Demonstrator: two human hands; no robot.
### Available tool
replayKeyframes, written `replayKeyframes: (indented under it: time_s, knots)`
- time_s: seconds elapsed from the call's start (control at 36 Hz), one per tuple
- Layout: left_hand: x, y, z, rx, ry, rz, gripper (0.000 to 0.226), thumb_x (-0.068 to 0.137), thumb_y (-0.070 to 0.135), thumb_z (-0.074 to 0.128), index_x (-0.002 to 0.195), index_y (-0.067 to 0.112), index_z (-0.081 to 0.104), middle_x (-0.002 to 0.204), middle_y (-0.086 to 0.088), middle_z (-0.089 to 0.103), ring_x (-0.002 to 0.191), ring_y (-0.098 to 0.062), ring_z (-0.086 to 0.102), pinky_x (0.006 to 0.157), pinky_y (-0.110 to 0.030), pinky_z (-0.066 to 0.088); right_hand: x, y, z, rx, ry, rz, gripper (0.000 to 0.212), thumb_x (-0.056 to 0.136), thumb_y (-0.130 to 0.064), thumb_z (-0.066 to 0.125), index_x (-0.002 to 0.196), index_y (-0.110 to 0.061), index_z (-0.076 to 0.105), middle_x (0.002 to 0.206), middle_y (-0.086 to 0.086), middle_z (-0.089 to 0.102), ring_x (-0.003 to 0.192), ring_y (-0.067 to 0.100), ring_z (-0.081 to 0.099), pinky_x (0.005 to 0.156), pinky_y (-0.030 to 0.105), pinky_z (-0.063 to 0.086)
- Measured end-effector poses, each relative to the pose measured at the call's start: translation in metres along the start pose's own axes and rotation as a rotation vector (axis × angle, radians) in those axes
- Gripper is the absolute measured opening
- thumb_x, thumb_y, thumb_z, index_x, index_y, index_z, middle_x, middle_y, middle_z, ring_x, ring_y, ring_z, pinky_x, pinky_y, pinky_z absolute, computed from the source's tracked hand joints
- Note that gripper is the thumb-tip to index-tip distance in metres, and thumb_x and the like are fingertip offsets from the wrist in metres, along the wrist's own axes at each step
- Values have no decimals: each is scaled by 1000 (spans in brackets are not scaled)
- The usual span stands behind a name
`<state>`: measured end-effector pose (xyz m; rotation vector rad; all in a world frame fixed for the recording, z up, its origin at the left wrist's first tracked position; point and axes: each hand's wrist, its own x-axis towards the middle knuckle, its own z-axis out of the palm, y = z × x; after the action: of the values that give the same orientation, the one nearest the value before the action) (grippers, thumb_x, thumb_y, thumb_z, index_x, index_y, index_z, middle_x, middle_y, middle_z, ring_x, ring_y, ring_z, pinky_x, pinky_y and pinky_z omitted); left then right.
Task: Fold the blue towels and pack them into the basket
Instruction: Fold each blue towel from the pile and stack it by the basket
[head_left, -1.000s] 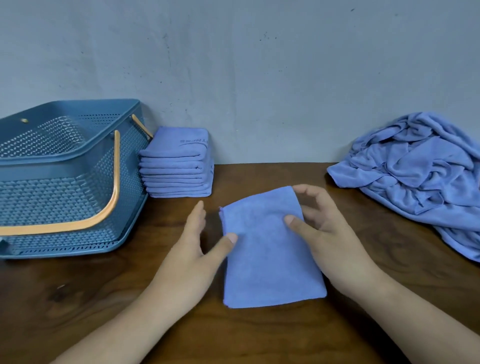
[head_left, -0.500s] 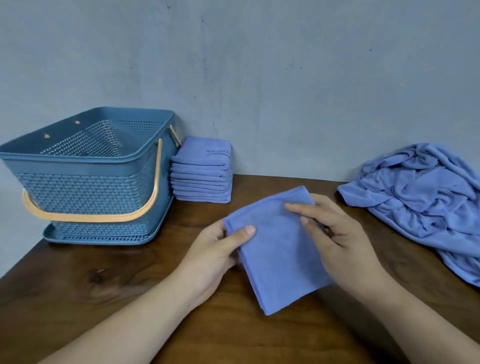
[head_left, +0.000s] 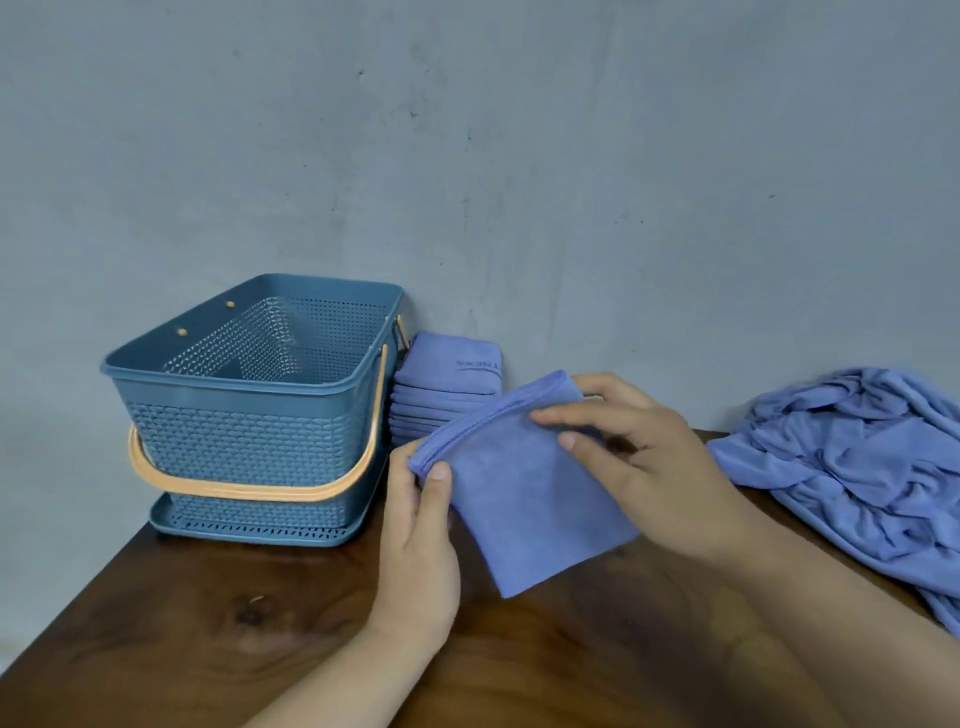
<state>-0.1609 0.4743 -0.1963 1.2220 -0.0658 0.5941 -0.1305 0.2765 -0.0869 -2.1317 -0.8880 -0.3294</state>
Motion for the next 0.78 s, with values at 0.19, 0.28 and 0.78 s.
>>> replayKeyframes:
  time_s: [0.19,0.28,0.78]
  knots:
    - [12,2,-4,-88,74,78,47,98,54,50,129,21,59,126,-13,65,106,-21,65,86,-36,54,64,-12,0,148,146,-111,30,102,0,66,119,-22,79,123,-8,65,109,4,63,83,17,47]
    - [16,-6,-6,-53,74,51,53,97,60,48,129,19,59,124,-14,66,106,-28,67,89,-44,57,104,-13,-1,276,203,-91,28,102,1,63,121,-14,77,120,-6,70,105,5,65,93,20,48]
    - [11,-28,-7,172,-199,-29,31,95,60,51,122,46,59,119,0,72,106,-28,72,92,-47,58,218,132,98,466,32,680,61,97,-9,68,154,-22,50,141,11,58,121,28,63,100,40,57]
